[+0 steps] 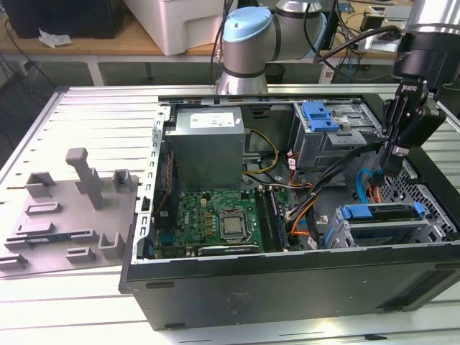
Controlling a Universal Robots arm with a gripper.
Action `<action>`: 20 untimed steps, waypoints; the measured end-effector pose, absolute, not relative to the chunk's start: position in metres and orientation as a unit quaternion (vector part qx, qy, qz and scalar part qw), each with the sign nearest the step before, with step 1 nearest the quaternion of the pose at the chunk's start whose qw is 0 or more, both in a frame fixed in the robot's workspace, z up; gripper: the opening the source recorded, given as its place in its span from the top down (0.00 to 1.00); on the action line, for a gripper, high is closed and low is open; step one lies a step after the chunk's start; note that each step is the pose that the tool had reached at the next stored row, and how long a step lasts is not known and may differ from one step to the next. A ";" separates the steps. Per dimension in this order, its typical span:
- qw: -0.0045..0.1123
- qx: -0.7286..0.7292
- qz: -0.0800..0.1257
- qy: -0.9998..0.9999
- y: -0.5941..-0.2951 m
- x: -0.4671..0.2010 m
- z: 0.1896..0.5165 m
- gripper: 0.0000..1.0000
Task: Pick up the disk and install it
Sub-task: 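Insert the first disk wire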
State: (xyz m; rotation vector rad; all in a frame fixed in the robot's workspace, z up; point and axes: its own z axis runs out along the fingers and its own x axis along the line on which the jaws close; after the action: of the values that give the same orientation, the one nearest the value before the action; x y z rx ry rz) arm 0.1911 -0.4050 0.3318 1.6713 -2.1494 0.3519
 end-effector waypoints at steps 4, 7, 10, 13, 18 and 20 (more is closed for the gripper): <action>0.190 0.599 0.119 -0.769 -0.411 0.190 0.334 0.83; 0.184 0.600 0.114 -0.770 -0.417 0.189 0.336 0.83; 0.174 0.602 0.105 -0.772 -0.425 0.188 0.337 0.83; 0.165 0.604 0.097 -0.774 -0.430 0.187 0.337 0.83; 0.153 0.606 0.085 -0.776 -0.437 0.185 0.338 0.83; 0.149 0.607 0.082 -0.776 -0.440 0.184 0.338 0.83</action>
State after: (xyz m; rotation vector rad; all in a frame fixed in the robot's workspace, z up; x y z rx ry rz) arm 0.1842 -0.4397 0.3381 1.7445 -2.2307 0.2350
